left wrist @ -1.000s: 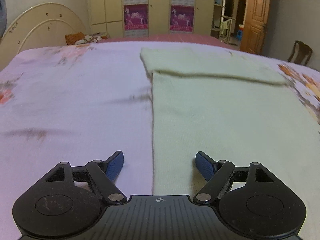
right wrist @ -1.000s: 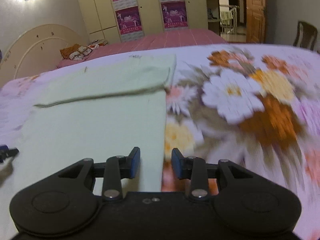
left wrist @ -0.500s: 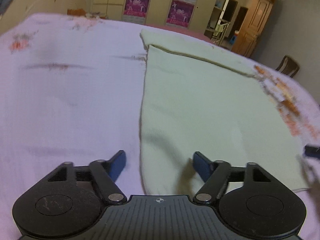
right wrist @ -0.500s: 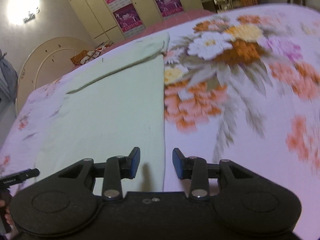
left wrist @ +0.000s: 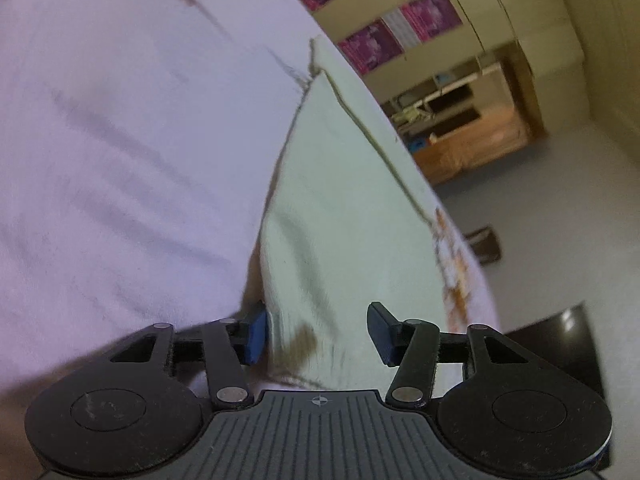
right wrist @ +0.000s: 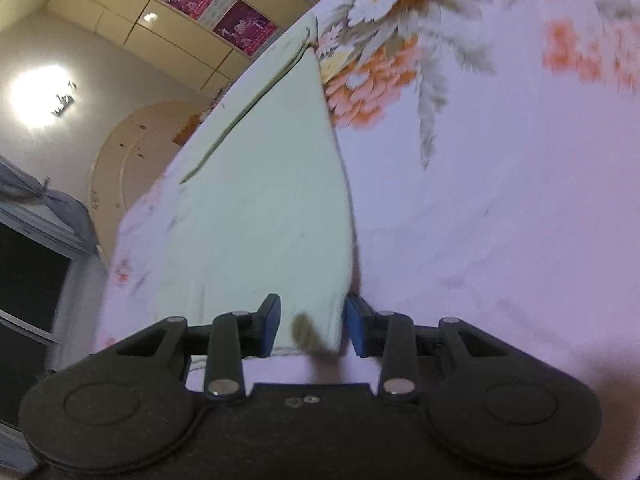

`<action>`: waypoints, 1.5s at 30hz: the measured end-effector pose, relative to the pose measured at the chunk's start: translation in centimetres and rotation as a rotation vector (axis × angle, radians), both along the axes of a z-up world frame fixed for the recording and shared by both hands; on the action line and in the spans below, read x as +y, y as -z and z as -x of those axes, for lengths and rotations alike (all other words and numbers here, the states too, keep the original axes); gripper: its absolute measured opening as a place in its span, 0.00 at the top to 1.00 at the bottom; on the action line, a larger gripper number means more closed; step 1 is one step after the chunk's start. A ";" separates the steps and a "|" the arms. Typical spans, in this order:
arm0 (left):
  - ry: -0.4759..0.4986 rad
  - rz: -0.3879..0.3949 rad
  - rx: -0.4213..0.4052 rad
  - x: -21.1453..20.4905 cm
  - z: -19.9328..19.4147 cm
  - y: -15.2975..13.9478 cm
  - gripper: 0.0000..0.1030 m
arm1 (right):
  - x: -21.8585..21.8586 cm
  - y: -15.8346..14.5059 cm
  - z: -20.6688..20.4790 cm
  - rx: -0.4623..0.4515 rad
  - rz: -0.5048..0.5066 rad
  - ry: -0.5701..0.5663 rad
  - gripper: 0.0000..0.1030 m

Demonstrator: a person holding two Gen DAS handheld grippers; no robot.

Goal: Fold small clothes
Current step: 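Grasp the sweater end with the left tool while the right tool grasps beside it, then lift the held sweater end with both tools and fold it over the body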

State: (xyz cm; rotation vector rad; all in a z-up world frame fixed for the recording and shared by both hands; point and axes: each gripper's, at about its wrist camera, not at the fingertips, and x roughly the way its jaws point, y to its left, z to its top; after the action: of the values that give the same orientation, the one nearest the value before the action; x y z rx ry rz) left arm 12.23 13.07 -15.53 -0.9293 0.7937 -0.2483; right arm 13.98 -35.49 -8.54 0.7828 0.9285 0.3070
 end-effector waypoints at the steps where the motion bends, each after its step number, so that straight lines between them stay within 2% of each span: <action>1: -0.001 0.018 -0.002 0.0 -0.2 0.2 0.49 | 0.1 0.1 -0.2 0.003 -0.013 0.003 0.65; 5: 0.018 0.030 -0.016 -0.5 -0.7 0.7 0.50 | 0.2 0.4 -1.3 0.008 -0.046 0.012 0.67; 7: 0.034 -0.026 -0.007 -1.0 -1.0 0.6 0.60 | 0.2 0.6 -1.6 0.012 -0.062 0.012 0.67; 9: 0.057 -0.107 -0.009 -1.7 -0.9 0.3 0.74 | 0.4 0.7 -1.7 0.014 -0.061 0.009 0.69; 10: 0.064 -0.130 -0.005 -1.5 -1.2 0.1 0.76 | 0.4 0.7 -1.6 0.015 -0.061 0.008 0.72; 11: 0.064 -0.148 -0.002 -1.6 -1.3 0.1 0.81 | 0.4 0.9 -1.6 0.017 -0.063 0.007 0.76; 12: 0.063 -0.161 0.001 -1.5 -1.5 0.0 0.91 | 0.5 0.9 -1.6 0.020 -0.057 0.008 0.79; 13: 0.057 -0.183 0.001 -1.6 -1.6 -0.2 0.95 | 0.6 0.9 -1.6 0.021 -0.038 0.006 0.91; 14: 0.043 -0.186 -0.012 -1.6 -1.4 -0.4 0.95 | 0.7 1.0 -1.8 0.021 -0.026 0.004 0.94; 16: 0.014 -0.110 -0.101 -1.1 -0.6 -1.4 0.96 | 0.7 0.3 -1.5 -0.012 -0.015 0.013 0.95; 18: -0.001 -0.063 -0.194 -0.9 0.3 -2.7 0.96 | 0.3 -0.9 -0.9 -0.070 -0.037 0.027 0.95; 19: -0.005 -0.067 -0.217 -0.9 0.5 -3.1 0.96 | 0.1 -1.8 -0.6 -0.107 -0.047 0.024 0.95; 21: 0.012 -0.144 -0.178 -1.2 0.2 -2.9 0.96 | -0.1 -2.8 -0.3 -0.152 -0.039 0.009 0.95; 22: 0.022 -0.176 -0.119 -1.3 -0.4 -2.0 0.96 | -0.2 -2.8 -0.3 -0.156 -0.036 0.007 0.95; 24: 0.024 -0.195 -0.004 -1.2 -1.0 0.3 0.96 | -0.4 -1.6 -0.7 -0.106 -0.010 0.009 0.95; 26: -0.008 -0.152 -0.017 -1.1 -0.9 0.7 0.96 | -0.1 0.1 -1.4 -0.008 0.038 0.011 0.95; 27: -0.011 -0.156 -0.022 -1.2 -0.9 0.5 0.96 | 0.0 0.4 -1.3 -0.004 0.028 0.014 0.95; 34: -0.043 -0.134 -0.064 -1.1 -0.2 -0.7 0.96 | -0.1 -0.8 -1.0 -0.067 0.006 0.031 0.95; 39: -0.061 -0.117 -0.161 -2.0 -1.7 -4.4 0.96 | 0.2 -3.9 -2.1 -0.157 0.017 0.015 0.95; 45: -0.068 -0.101 -0.252 -1.5 -5.1 -8.9 0.96 | 0.6 -7.9 -5.5 -0.258 0.059 -0.011 0.95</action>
State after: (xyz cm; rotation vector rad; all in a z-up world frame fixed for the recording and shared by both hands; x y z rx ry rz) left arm 17.32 11.62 -6.61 -0.8094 0.5369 -0.2572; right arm 19.46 -34.92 -0.60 0.6662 0.6960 0.3789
